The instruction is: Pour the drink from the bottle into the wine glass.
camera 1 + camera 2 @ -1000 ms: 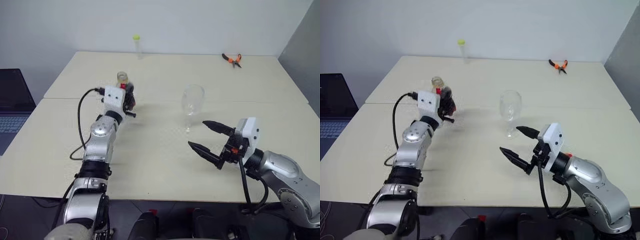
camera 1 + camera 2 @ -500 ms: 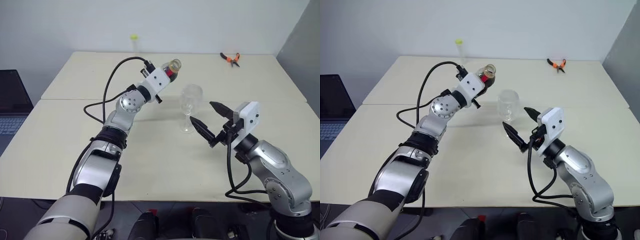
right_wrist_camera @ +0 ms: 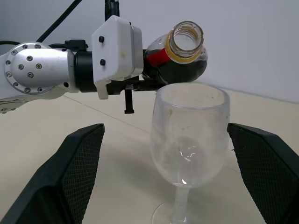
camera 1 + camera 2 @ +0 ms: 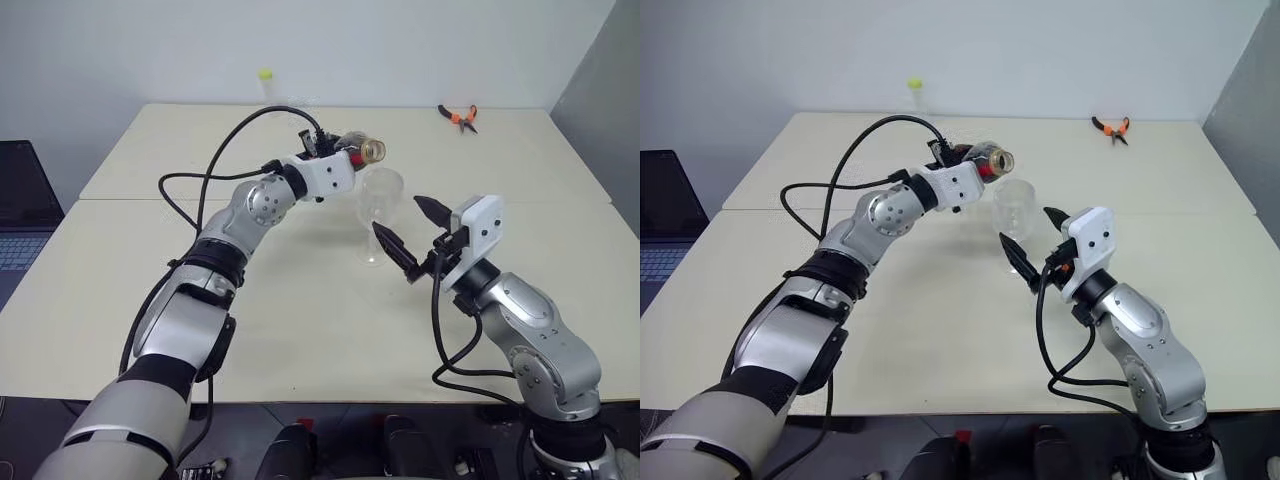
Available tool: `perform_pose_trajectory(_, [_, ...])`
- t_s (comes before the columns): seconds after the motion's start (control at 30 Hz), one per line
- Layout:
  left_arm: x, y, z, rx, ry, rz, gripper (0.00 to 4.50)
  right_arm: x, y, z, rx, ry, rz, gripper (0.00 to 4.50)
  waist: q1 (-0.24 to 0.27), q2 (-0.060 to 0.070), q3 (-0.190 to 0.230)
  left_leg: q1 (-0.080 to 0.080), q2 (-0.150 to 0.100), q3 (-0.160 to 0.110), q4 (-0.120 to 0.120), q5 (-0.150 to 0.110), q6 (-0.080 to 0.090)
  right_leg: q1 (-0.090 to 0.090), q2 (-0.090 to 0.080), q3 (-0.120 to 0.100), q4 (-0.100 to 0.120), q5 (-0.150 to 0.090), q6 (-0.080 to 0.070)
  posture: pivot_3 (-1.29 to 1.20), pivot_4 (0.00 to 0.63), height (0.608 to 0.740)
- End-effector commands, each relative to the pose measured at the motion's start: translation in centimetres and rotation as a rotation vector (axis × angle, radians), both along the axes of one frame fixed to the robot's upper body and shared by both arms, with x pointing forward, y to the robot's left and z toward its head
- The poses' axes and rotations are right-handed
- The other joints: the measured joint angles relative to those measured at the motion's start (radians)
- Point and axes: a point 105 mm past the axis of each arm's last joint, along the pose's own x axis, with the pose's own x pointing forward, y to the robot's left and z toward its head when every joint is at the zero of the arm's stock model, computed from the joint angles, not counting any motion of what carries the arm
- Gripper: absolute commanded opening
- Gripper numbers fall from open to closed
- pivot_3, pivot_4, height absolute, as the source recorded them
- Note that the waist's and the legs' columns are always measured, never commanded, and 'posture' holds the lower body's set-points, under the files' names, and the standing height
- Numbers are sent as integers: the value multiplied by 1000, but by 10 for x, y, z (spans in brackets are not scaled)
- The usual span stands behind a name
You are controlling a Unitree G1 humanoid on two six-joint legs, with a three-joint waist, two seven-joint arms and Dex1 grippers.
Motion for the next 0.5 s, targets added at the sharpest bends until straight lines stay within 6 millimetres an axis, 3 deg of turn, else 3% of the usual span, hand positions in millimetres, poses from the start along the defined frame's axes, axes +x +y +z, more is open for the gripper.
perform_pose_trajectory(0.03, [-4, -4, 30, 18, -125, -24, 739, -1, 3, 13, 11, -46, 5, 4500, 0, 0, 0, 0, 0, 0, 0, 0, 0, 0, 0, 0, 0, 0, 0, 0, 150, 740])
perform_pose_trajectory(0.5, [1, -6, 30, 121, -181, -4, 738, 3, 8, 6, -28, 4, 6, 4500, -1, 0, 0, 0, 0, 0, 0, 0, 0, -1, 0, 0, 0, 0, 0, 0, 150, 740])
